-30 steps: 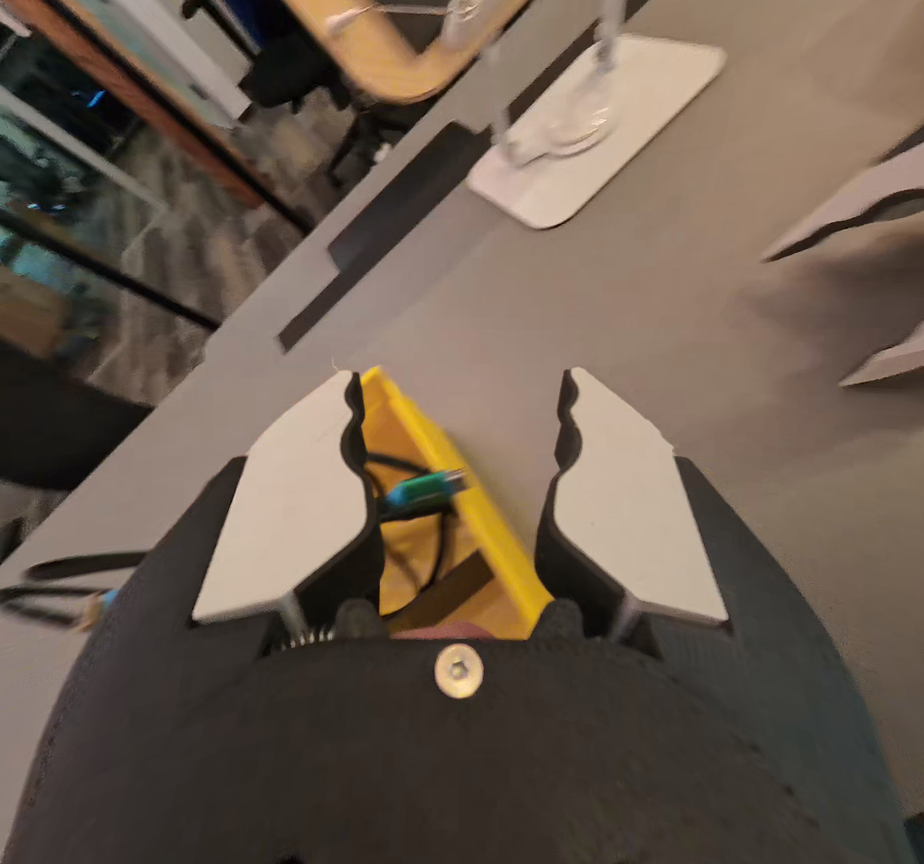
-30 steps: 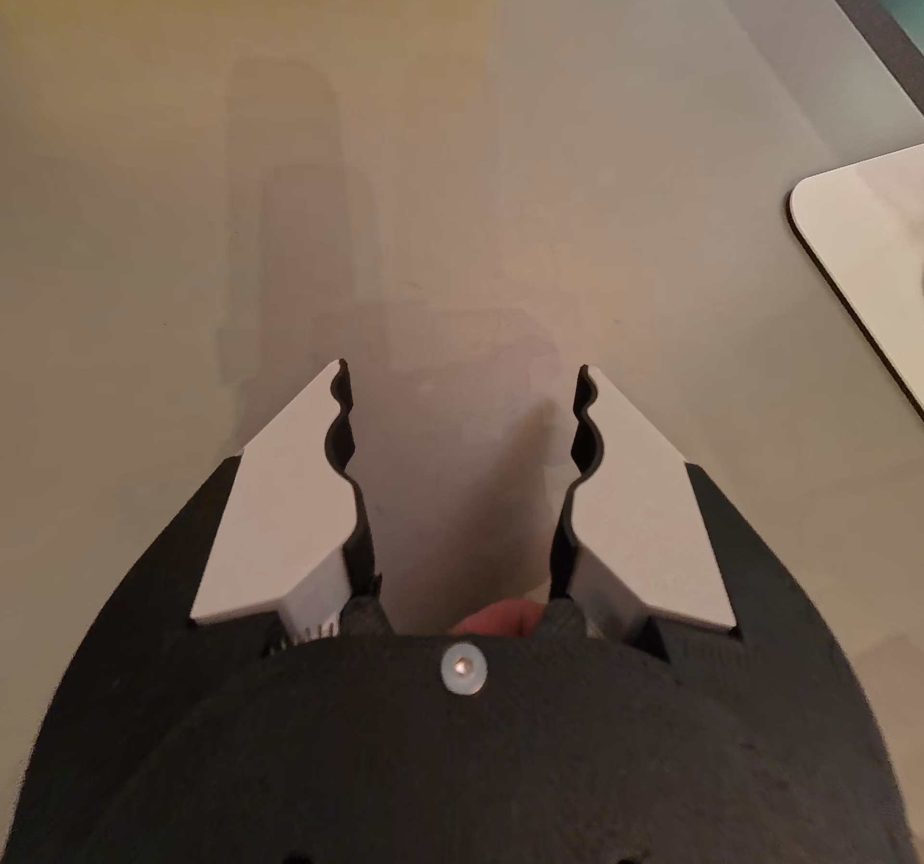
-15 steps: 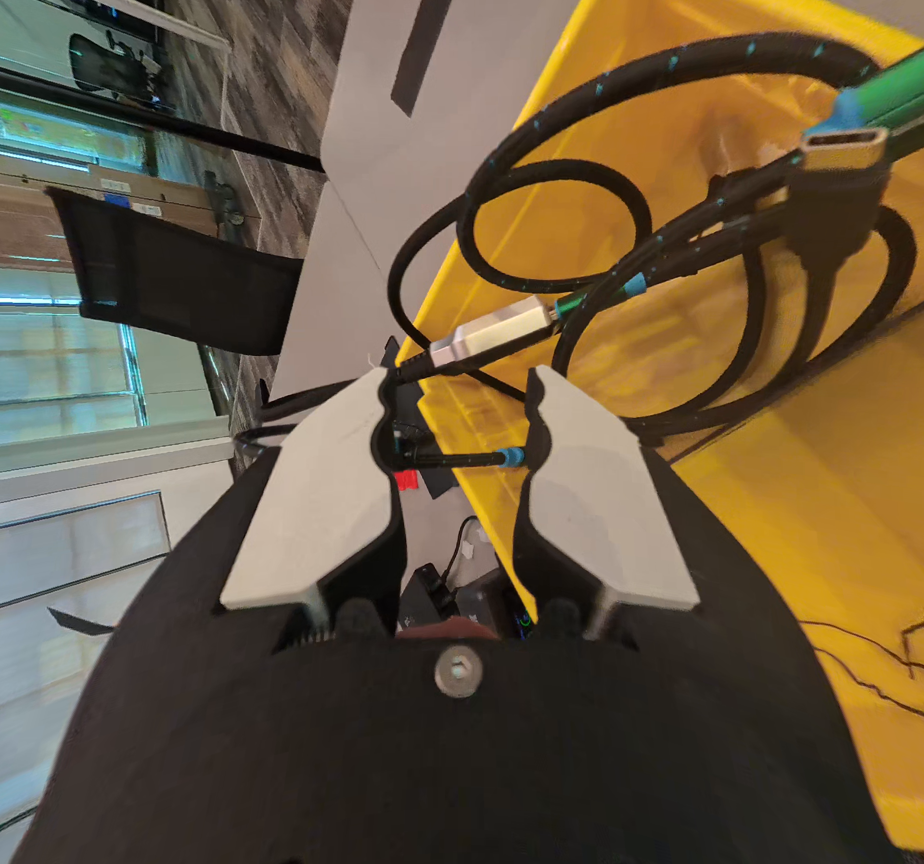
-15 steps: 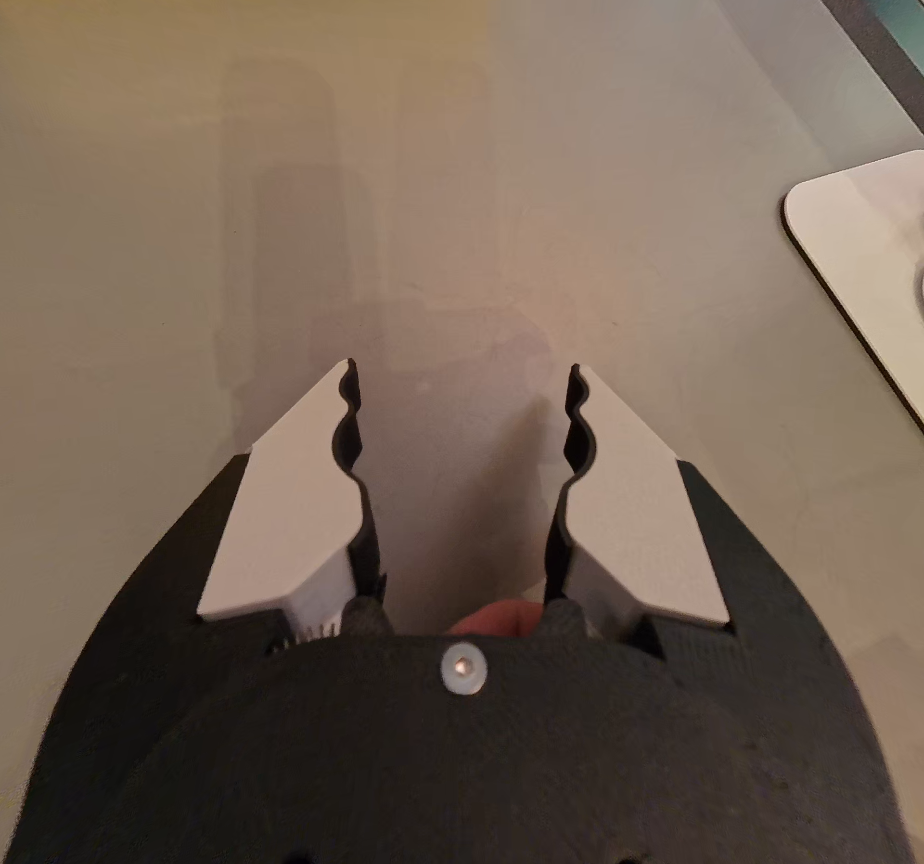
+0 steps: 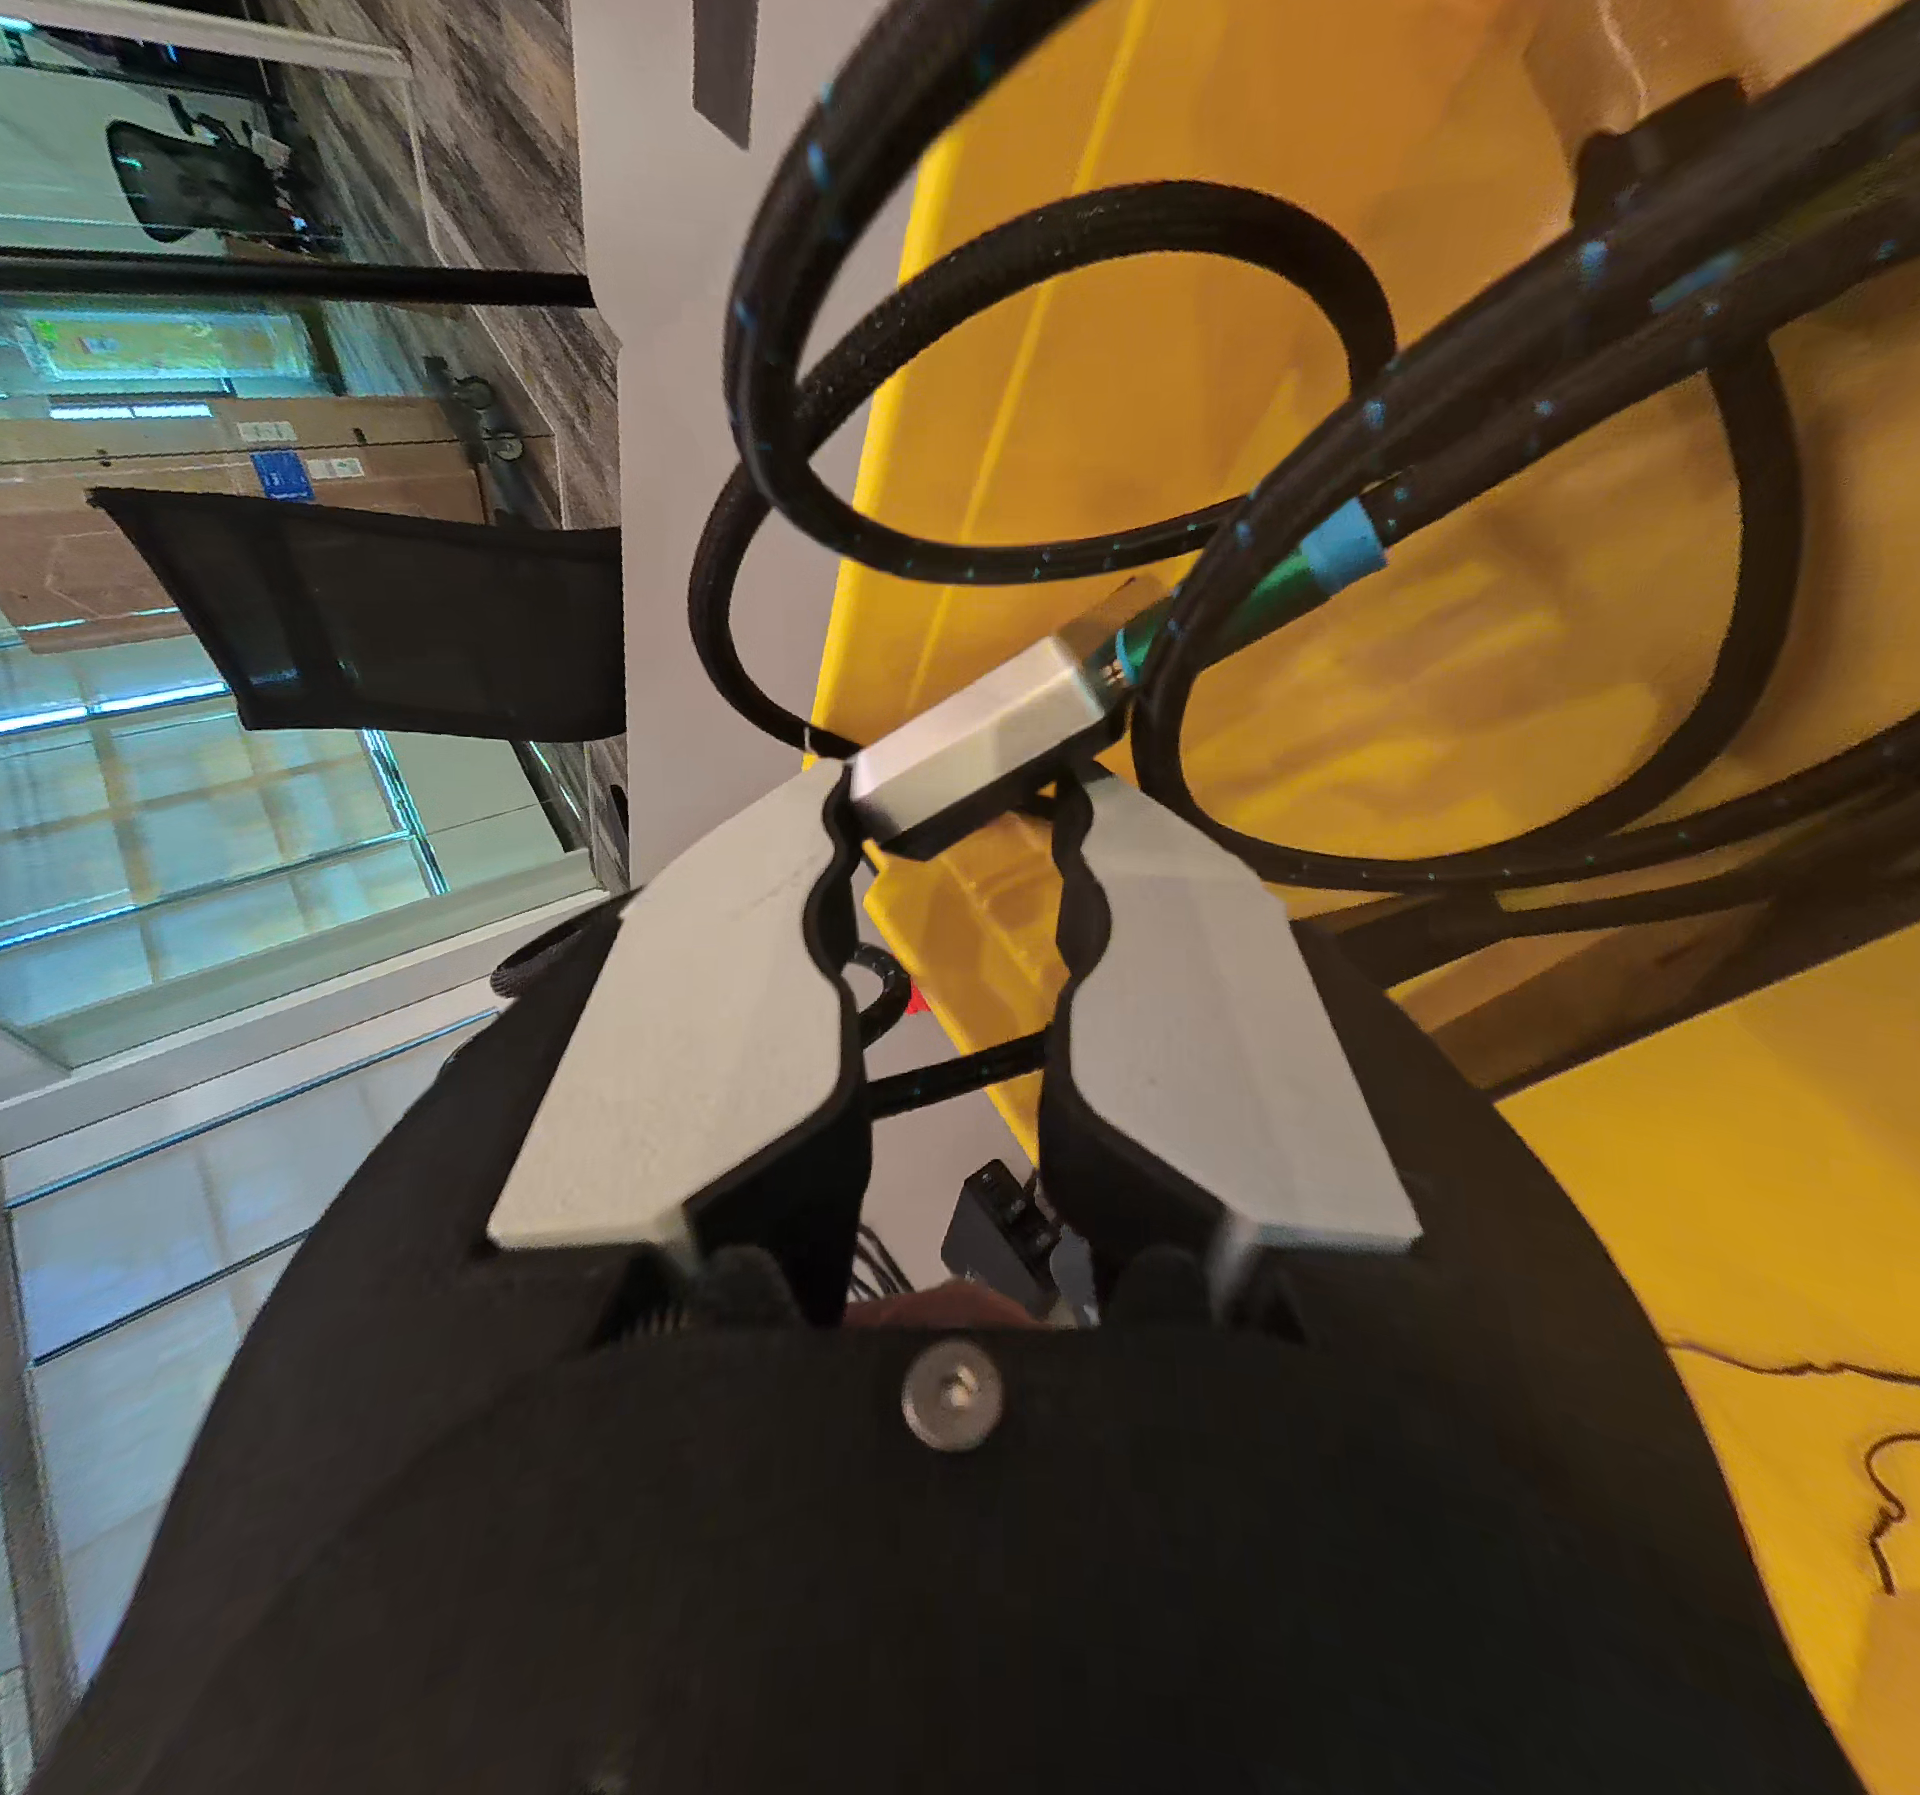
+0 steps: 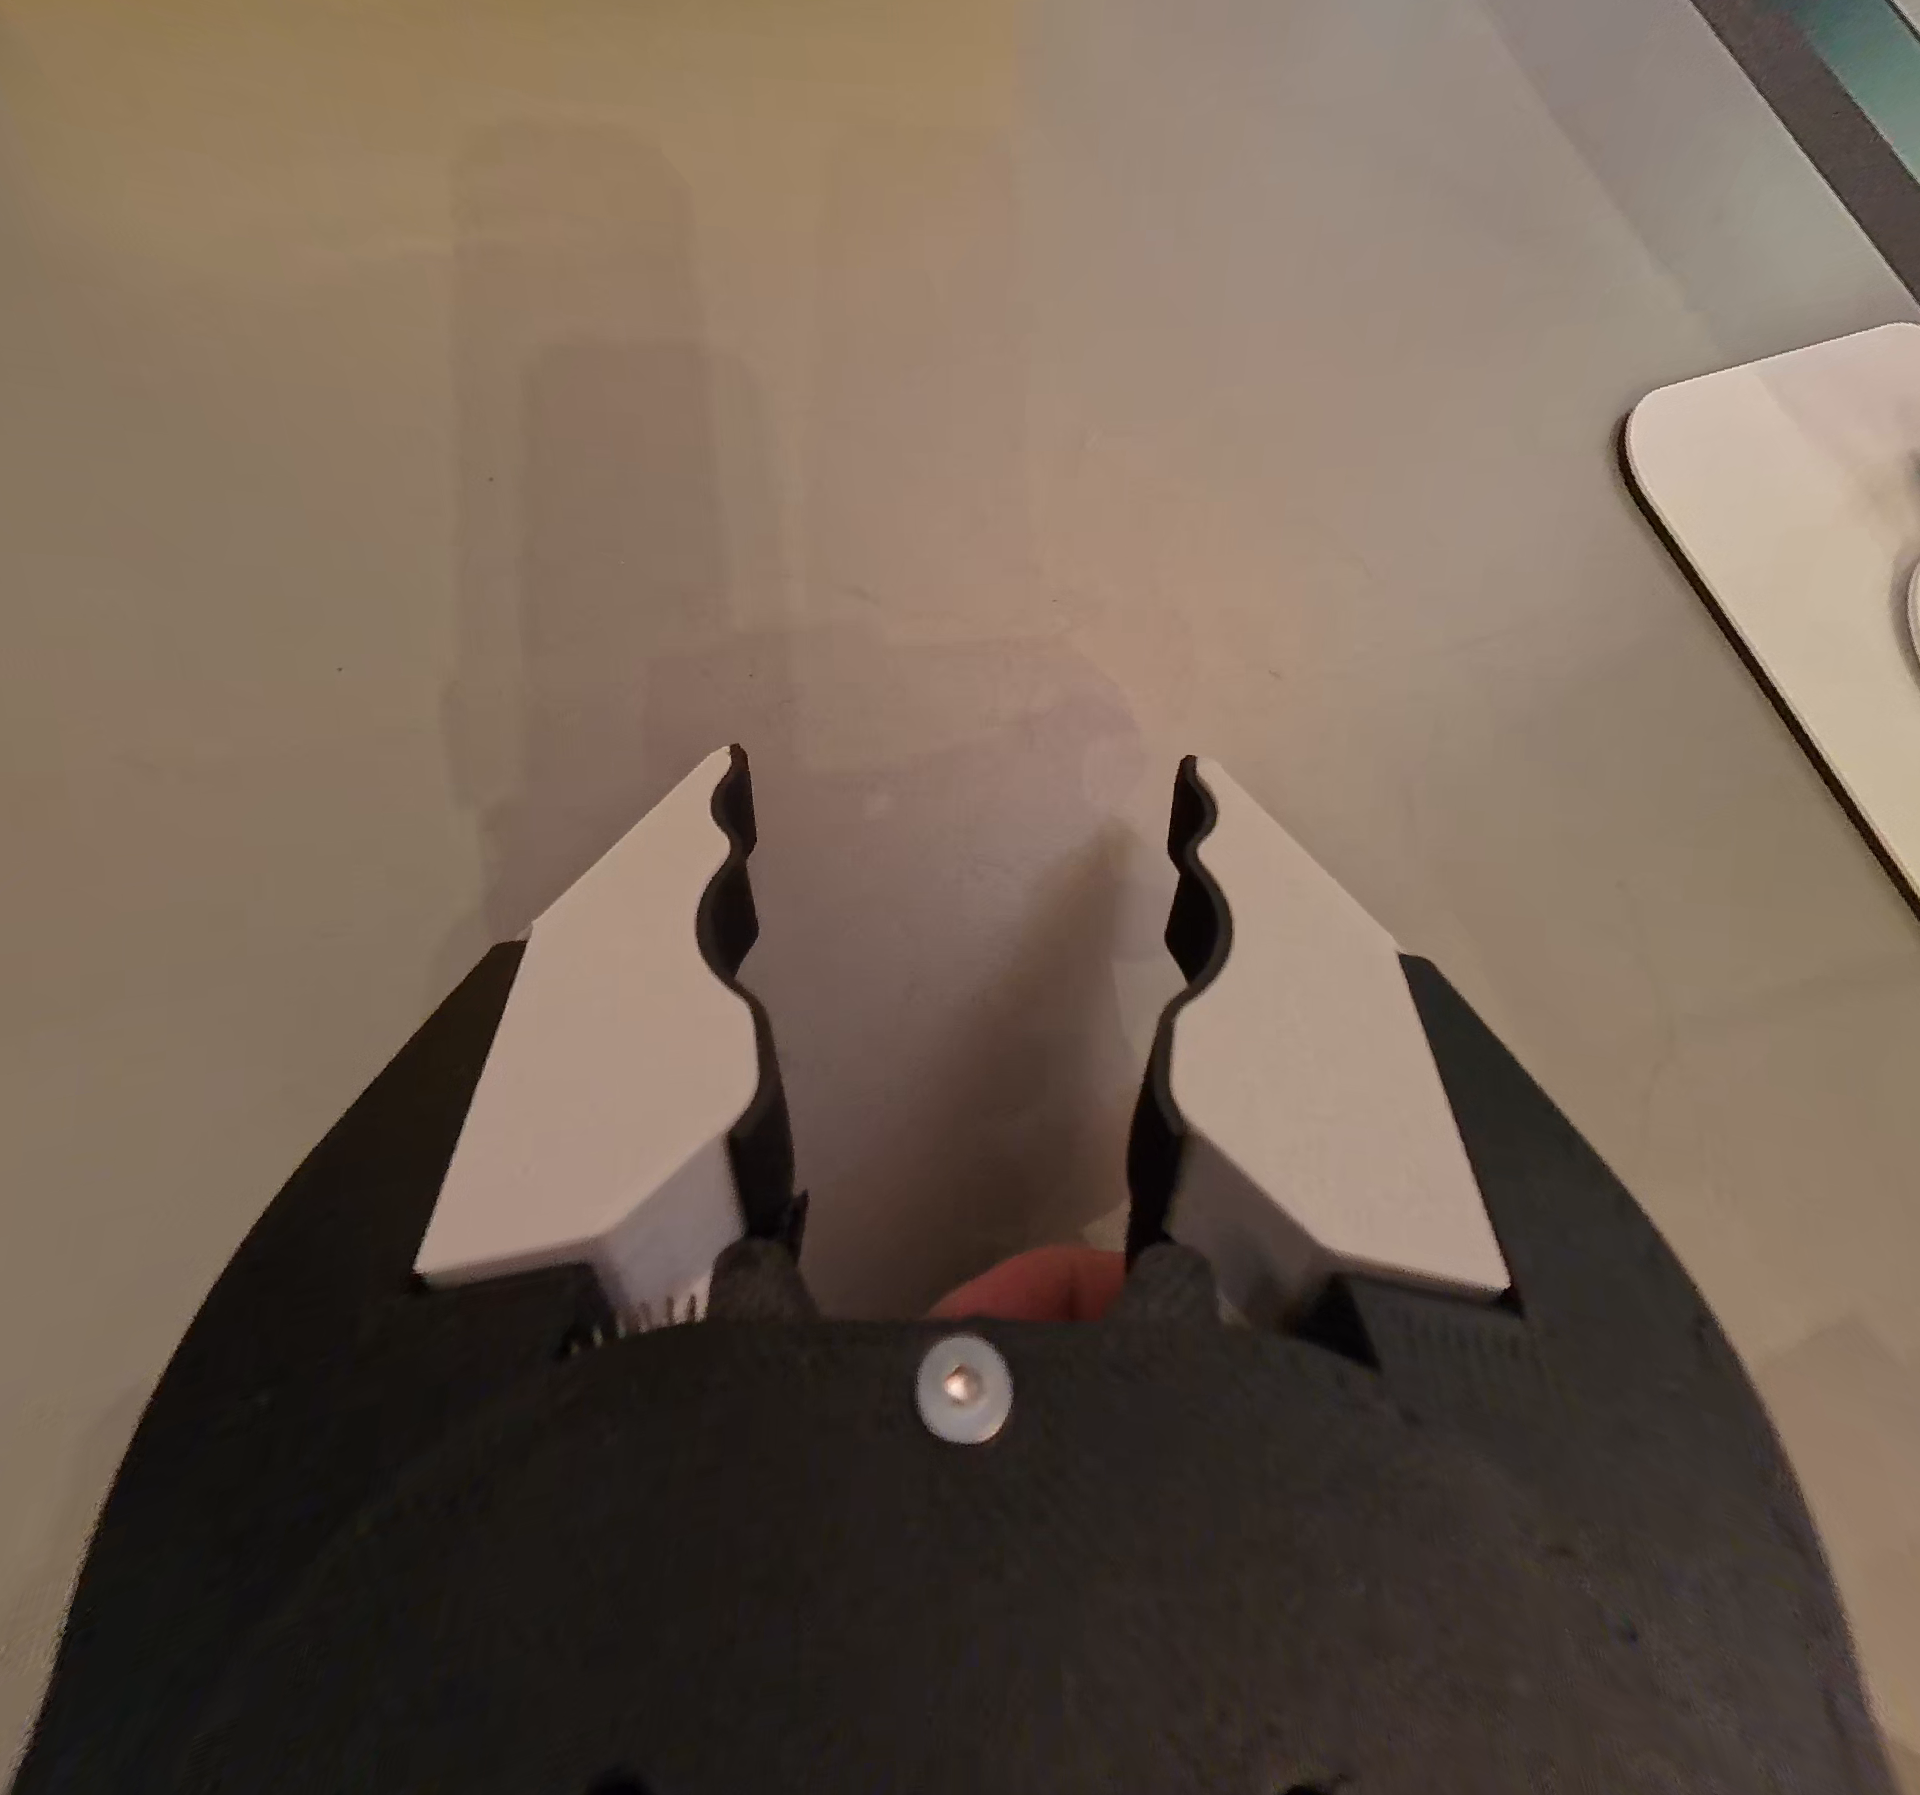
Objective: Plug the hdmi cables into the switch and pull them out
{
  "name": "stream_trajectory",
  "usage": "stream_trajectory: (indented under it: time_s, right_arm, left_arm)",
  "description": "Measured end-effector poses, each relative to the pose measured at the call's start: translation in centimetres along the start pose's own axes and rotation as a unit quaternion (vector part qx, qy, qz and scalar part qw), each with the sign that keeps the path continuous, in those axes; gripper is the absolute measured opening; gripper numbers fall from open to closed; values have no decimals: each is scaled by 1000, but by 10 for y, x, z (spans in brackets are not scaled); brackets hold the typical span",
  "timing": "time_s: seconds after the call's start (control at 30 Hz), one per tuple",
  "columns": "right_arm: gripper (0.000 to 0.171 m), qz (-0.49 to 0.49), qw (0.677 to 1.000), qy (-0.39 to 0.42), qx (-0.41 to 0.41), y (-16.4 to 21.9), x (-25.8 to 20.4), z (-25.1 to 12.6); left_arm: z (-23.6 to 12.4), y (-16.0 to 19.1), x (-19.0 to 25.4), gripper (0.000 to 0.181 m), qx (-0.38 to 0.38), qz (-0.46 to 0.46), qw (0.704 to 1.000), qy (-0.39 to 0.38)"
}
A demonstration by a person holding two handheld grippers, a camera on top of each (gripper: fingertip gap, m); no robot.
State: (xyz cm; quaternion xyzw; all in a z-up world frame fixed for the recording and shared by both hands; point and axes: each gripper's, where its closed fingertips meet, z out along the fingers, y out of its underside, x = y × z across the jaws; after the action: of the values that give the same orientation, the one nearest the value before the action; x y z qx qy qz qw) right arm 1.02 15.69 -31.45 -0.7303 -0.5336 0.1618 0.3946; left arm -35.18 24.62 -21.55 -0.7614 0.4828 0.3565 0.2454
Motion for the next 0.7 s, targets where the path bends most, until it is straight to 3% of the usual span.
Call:
stream_trajectory:
  time_s: [0.7]
  right_arm:
    - [76, 4, 1000, -6, 6, -1, 0, -1]
  left_arm:
    - [-26, -11, -15, 28, 97, -9, 994, -53]
